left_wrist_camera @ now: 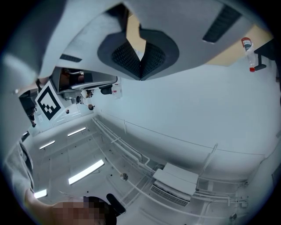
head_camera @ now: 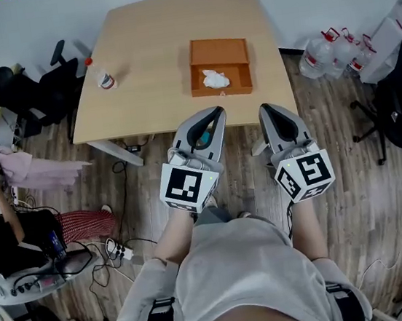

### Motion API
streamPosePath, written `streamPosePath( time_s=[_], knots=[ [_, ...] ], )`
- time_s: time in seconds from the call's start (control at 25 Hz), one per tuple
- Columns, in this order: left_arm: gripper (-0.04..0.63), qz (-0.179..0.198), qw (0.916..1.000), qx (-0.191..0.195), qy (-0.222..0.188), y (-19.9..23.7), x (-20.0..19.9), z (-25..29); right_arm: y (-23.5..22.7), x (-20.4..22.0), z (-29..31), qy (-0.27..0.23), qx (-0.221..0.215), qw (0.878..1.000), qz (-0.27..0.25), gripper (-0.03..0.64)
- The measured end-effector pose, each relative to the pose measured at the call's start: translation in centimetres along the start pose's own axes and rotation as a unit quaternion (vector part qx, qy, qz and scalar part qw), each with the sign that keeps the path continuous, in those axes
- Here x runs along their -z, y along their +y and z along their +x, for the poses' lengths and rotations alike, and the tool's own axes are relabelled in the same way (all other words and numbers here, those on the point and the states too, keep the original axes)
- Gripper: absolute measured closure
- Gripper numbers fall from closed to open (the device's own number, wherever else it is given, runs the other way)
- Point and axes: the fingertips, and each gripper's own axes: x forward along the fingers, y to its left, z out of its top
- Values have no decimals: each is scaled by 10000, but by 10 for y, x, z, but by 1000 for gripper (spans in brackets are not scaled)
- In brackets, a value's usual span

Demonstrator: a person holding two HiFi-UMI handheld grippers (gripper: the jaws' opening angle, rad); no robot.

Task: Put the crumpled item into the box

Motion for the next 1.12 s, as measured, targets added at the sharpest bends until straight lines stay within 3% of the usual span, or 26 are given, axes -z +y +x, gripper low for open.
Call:
streamPosePath(
  time_s=[1.12],
  knots=[
    [581, 39, 9991, -409, 117, -86, -6, -34, 11, 2, -84, -77, -584, 9983, -45, 607]
  ],
)
